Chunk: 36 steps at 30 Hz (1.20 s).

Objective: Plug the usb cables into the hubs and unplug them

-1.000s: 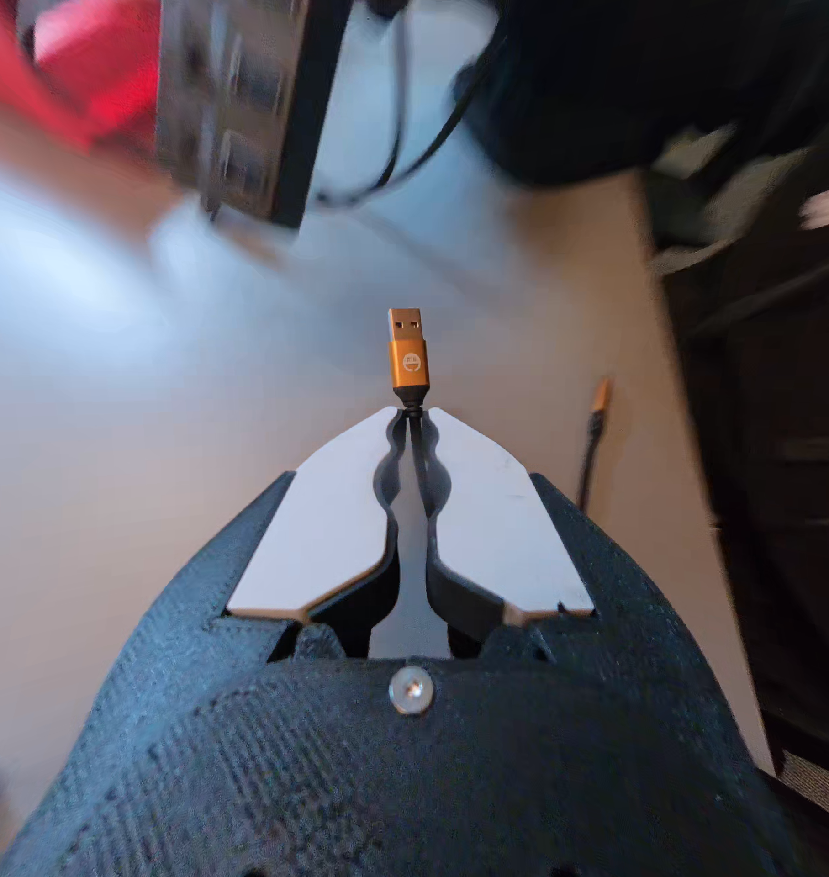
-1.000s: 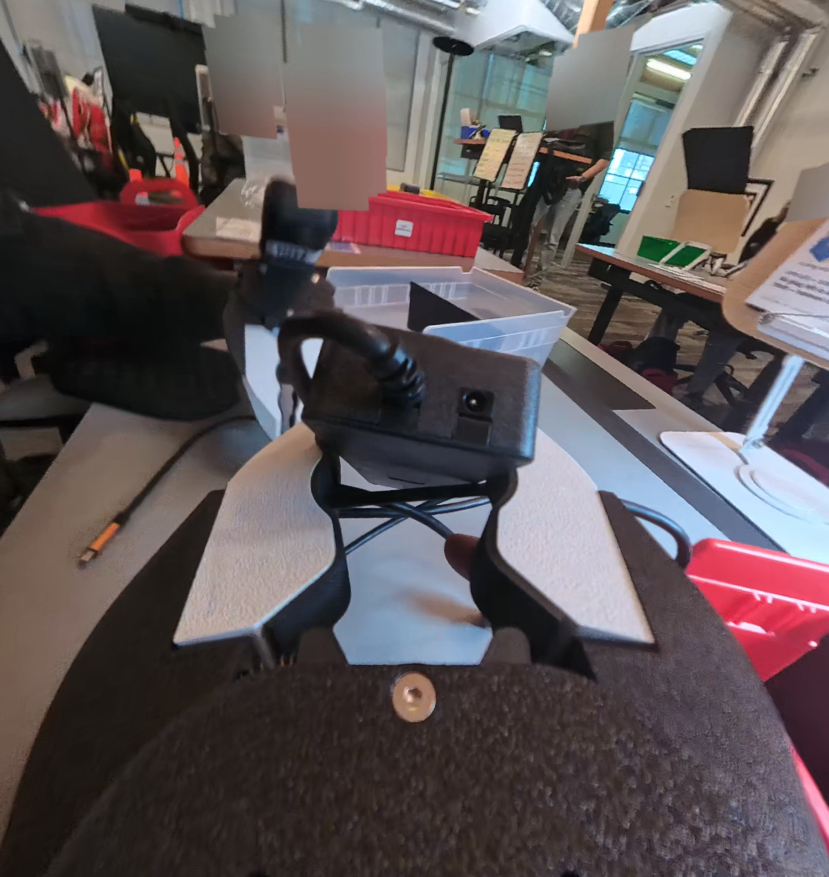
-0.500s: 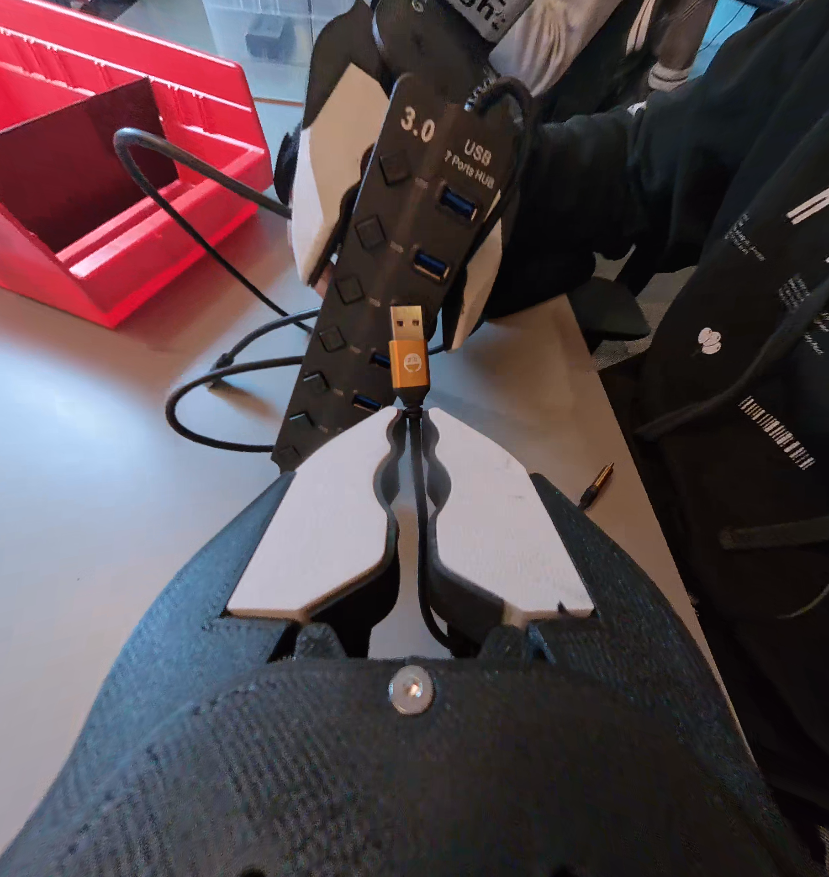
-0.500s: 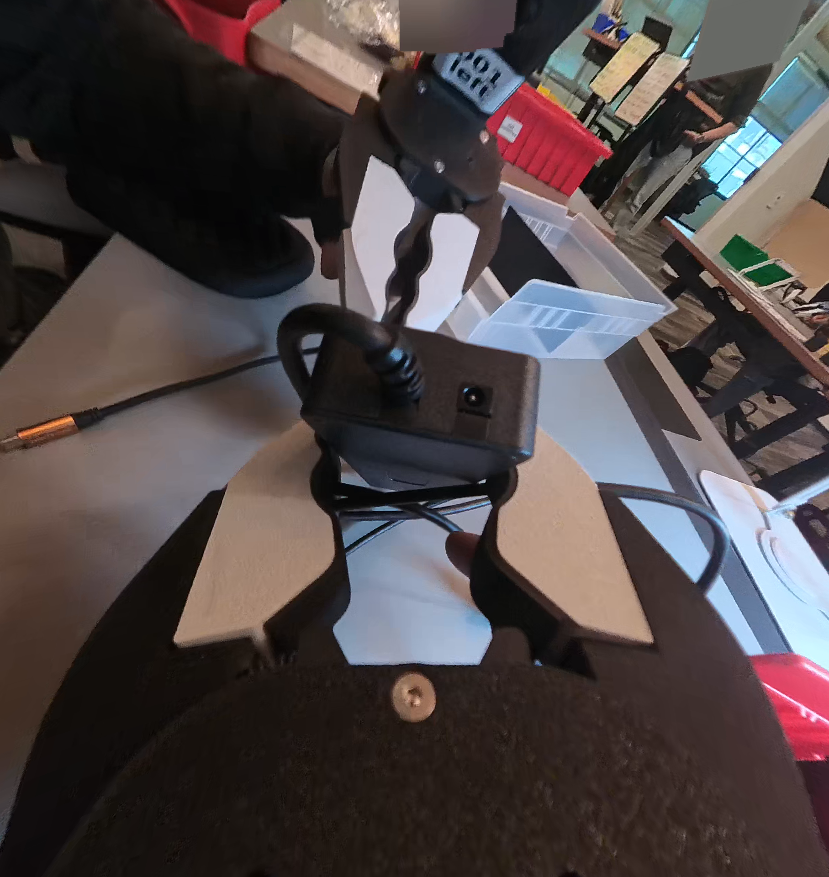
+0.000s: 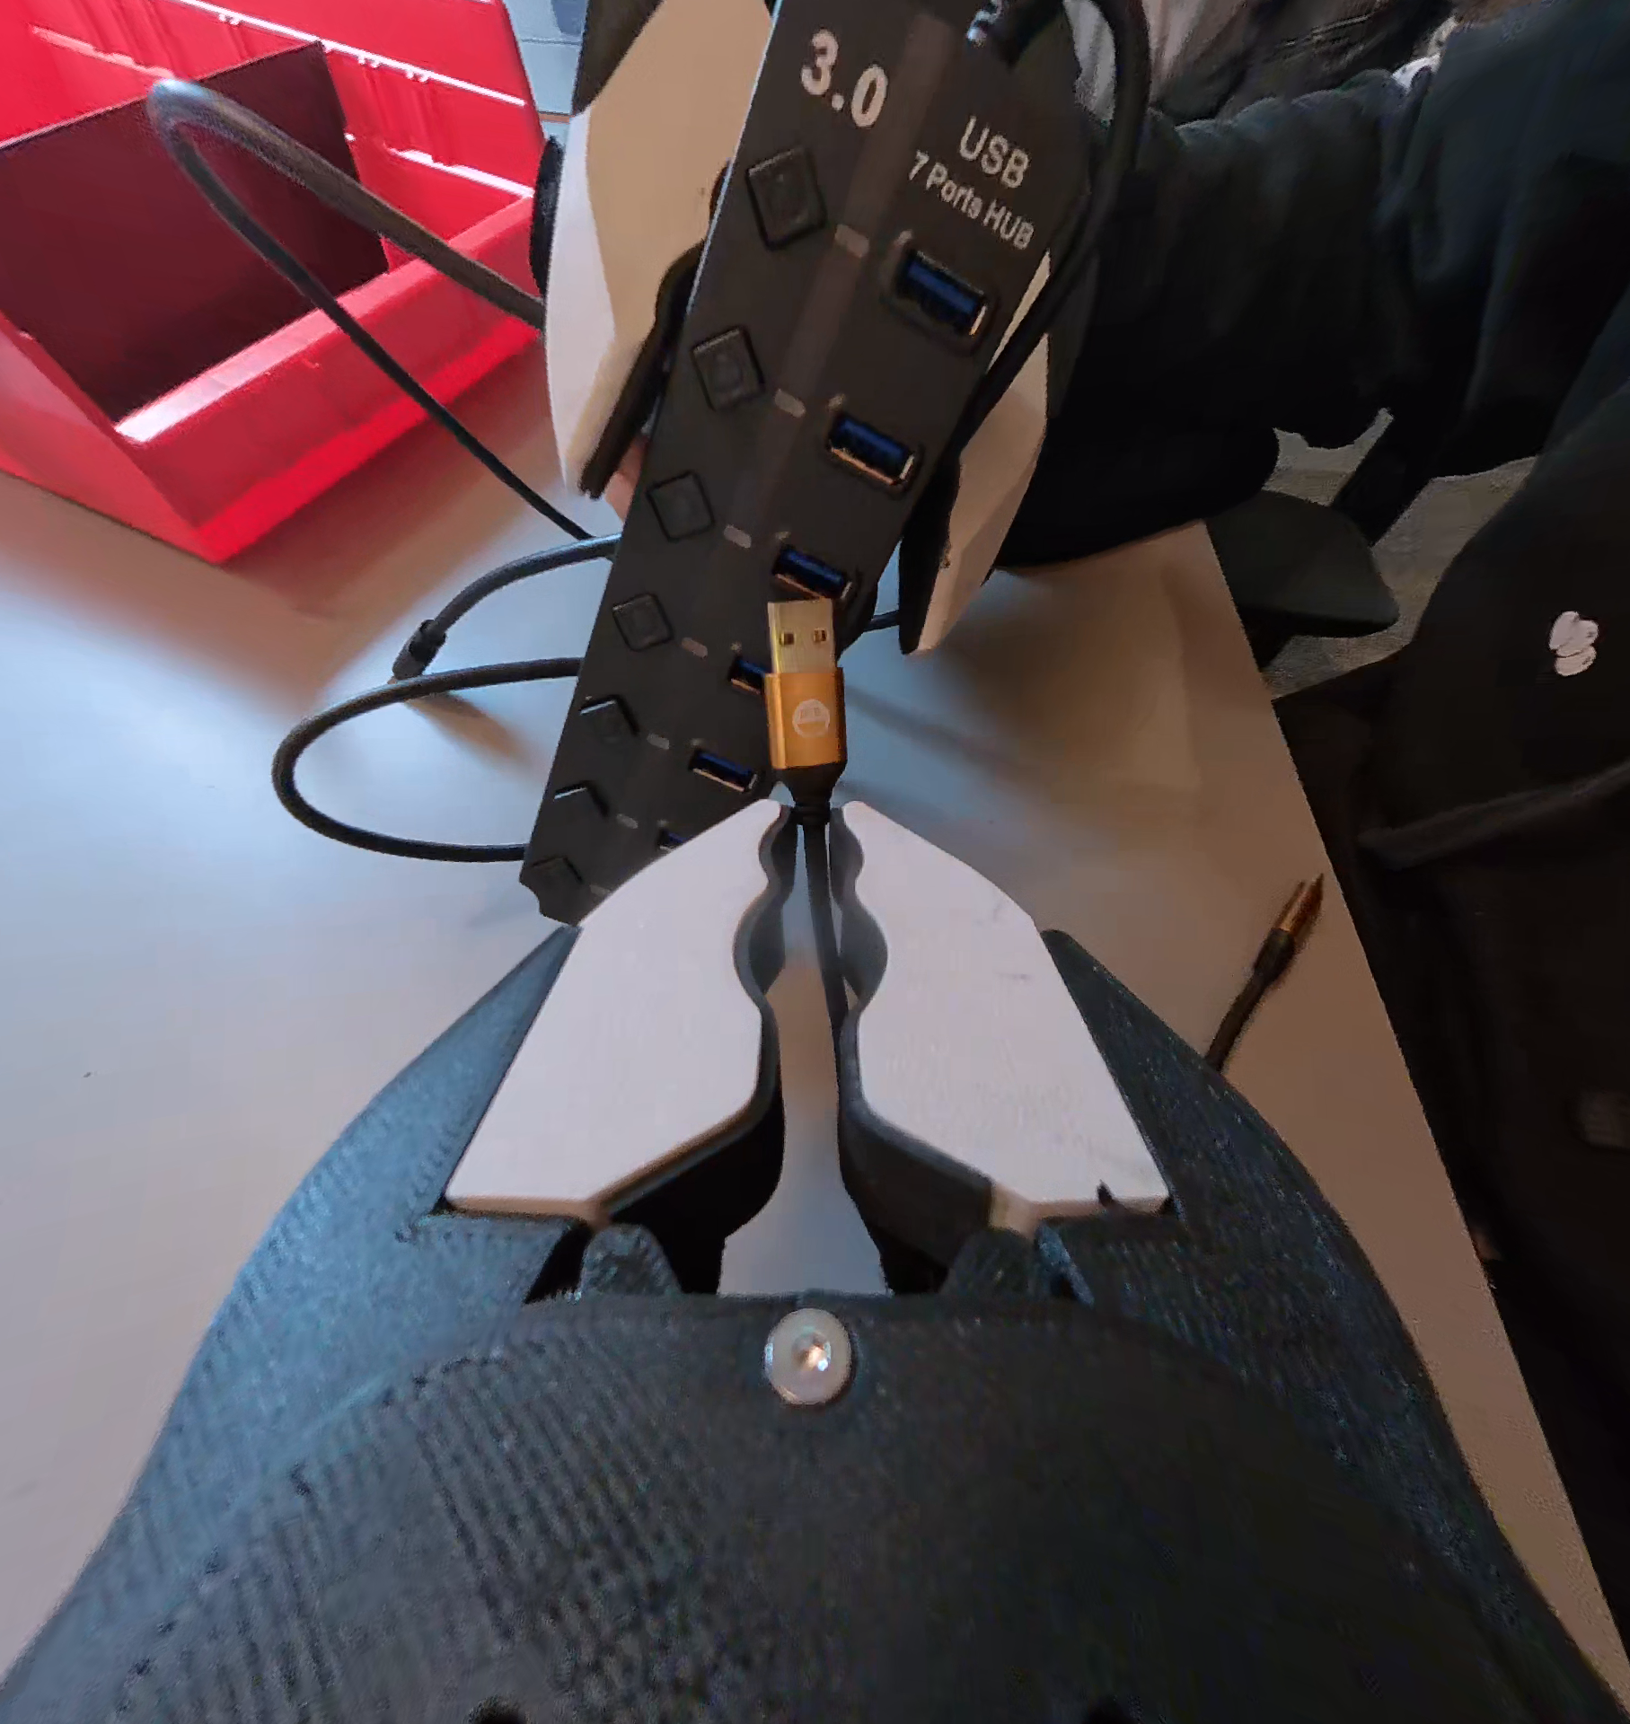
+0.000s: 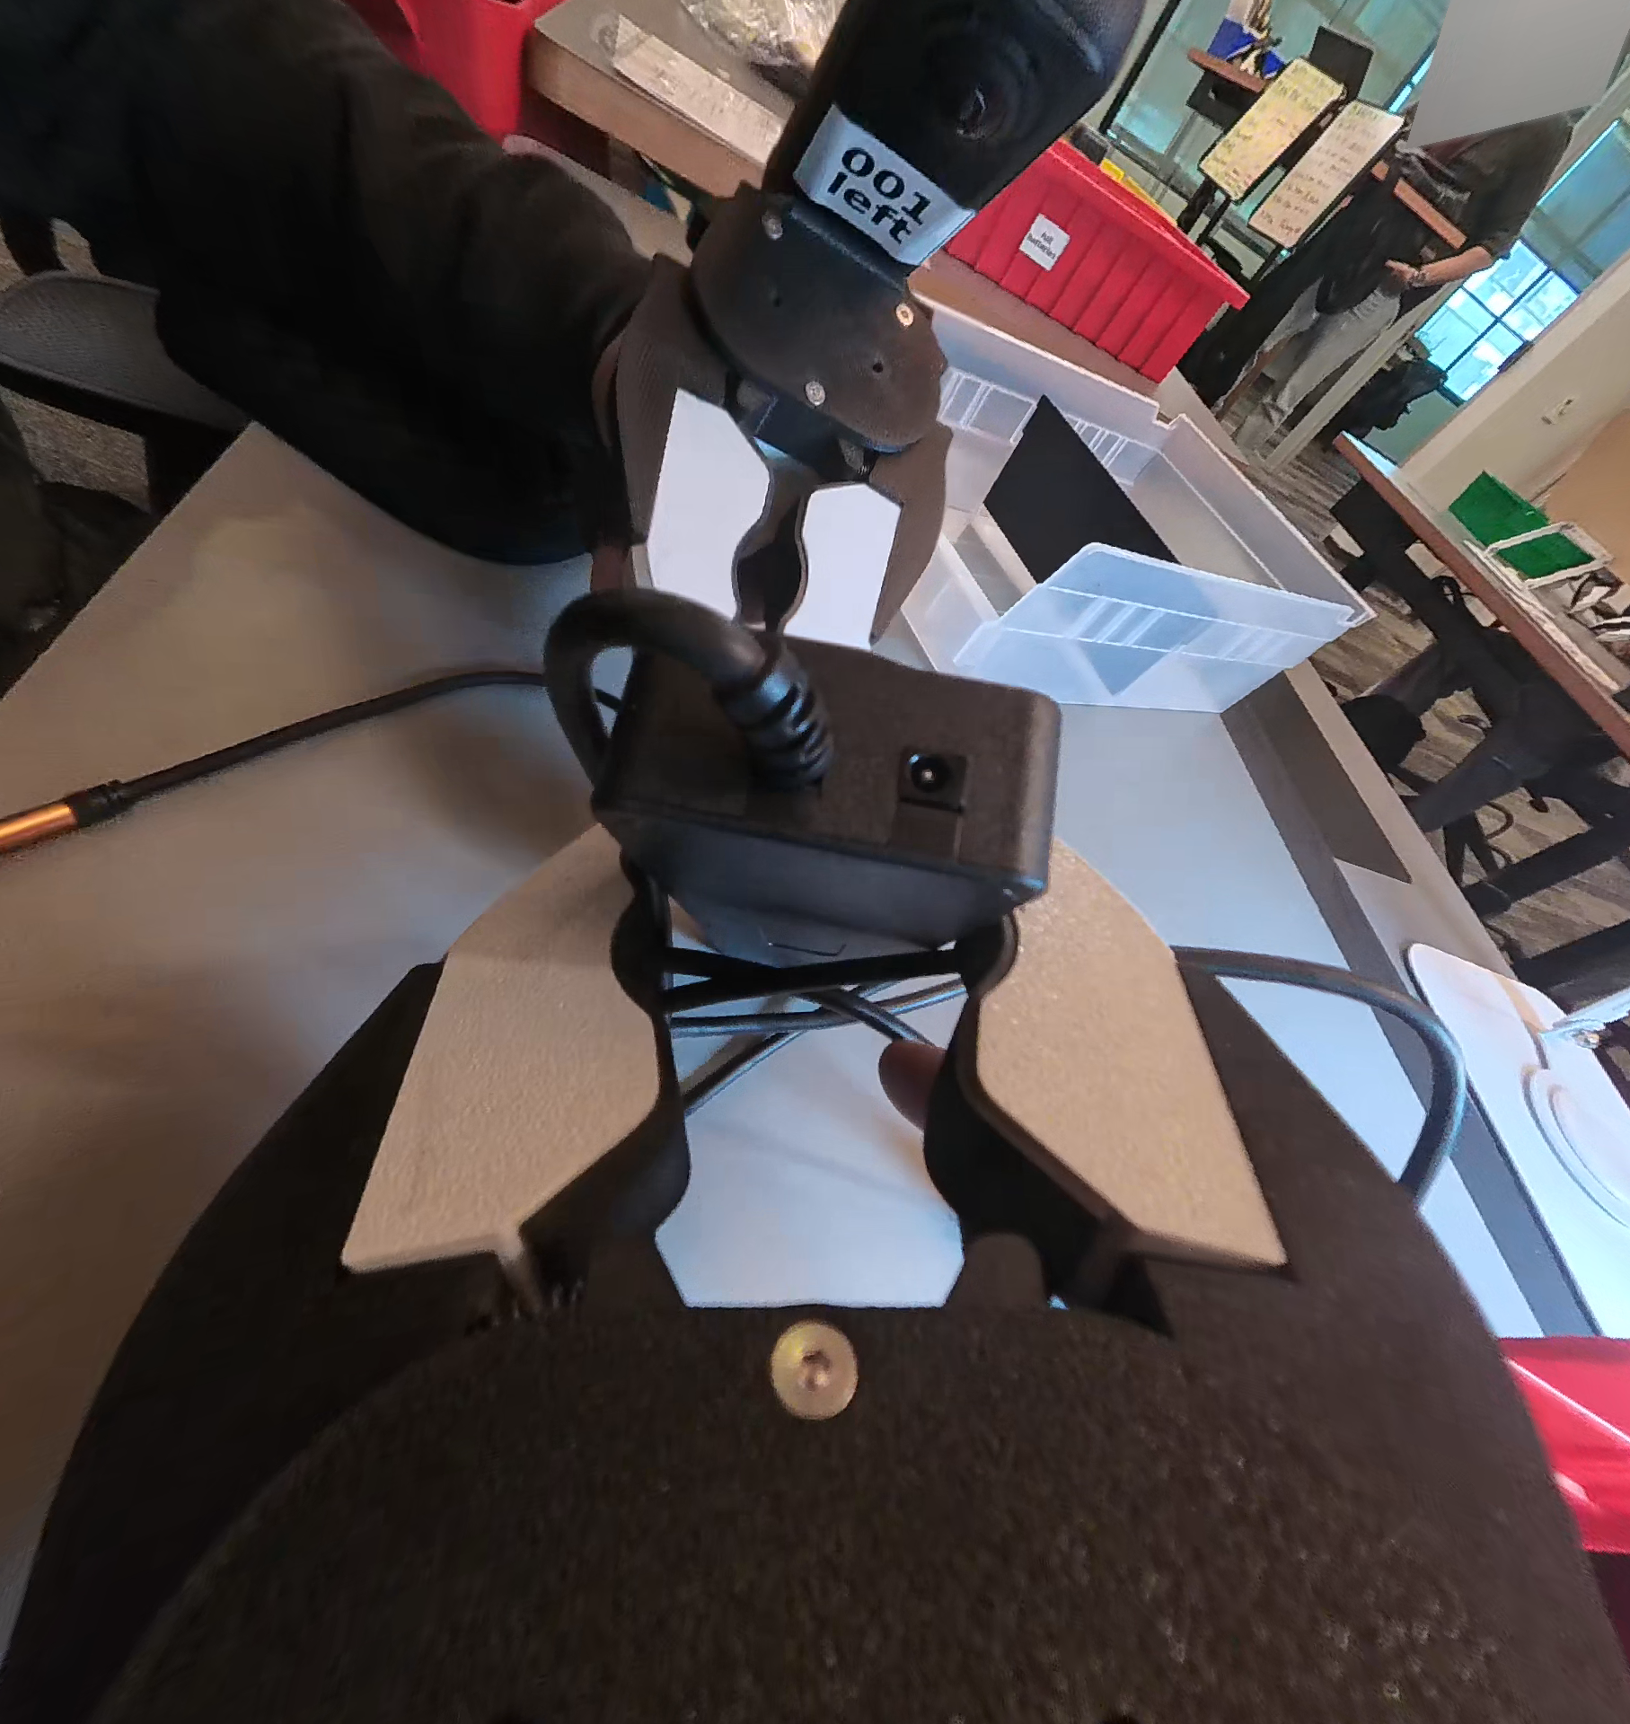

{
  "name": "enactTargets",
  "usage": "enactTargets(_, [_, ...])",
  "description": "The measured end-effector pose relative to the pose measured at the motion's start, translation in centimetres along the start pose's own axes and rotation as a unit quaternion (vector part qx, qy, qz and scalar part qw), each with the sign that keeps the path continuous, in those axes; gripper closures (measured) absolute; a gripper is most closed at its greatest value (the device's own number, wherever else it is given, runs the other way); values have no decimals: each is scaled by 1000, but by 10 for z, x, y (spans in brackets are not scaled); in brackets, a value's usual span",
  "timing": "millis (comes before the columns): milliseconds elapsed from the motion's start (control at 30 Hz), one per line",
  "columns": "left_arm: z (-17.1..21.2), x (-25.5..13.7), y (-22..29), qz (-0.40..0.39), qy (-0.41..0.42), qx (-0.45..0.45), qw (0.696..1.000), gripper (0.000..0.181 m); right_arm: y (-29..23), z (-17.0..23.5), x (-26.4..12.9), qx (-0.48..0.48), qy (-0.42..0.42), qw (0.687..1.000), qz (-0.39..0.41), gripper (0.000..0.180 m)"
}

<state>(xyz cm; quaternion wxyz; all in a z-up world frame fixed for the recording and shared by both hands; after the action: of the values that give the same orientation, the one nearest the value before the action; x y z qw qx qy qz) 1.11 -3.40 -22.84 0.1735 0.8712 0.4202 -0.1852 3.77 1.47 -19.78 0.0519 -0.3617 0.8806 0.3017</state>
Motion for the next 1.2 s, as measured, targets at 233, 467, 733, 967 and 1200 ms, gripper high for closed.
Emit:
enactTargets(233, [1,4,-4,-21,21,2,1000,175,0,0,-1,22,18,1000,-7,117])
enactTargets(467, [6,9,-9,-34,24,-9,999,168,2,1,-1,35,24,999,-7,117])
enactTargets(733, [7,11,-11,-54,20,8,998,167,3,1,-2,32,21,999,-2,117])
enactTargets(967, [-16,-15,-16,-75,81,30,993,167,11,-1,-10,29,23,999,17,117])
enactTargets(1200, [-42,-47,-33,-176,116,63,976,167,16,-3,-14,29,28,999,28,117])
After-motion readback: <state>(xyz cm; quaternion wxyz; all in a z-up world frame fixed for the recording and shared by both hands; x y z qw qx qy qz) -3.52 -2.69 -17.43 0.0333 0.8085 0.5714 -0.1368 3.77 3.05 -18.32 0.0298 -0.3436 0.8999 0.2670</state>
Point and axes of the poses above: each gripper's, where its closed fingertips meet, x out along the fingers, z out of its underside, y = z × x across the jaws, the point moved 2 cm from there along -x, back along the fingers, and after that the axes turned 5 degrees about -x, right-handed, at the moved point
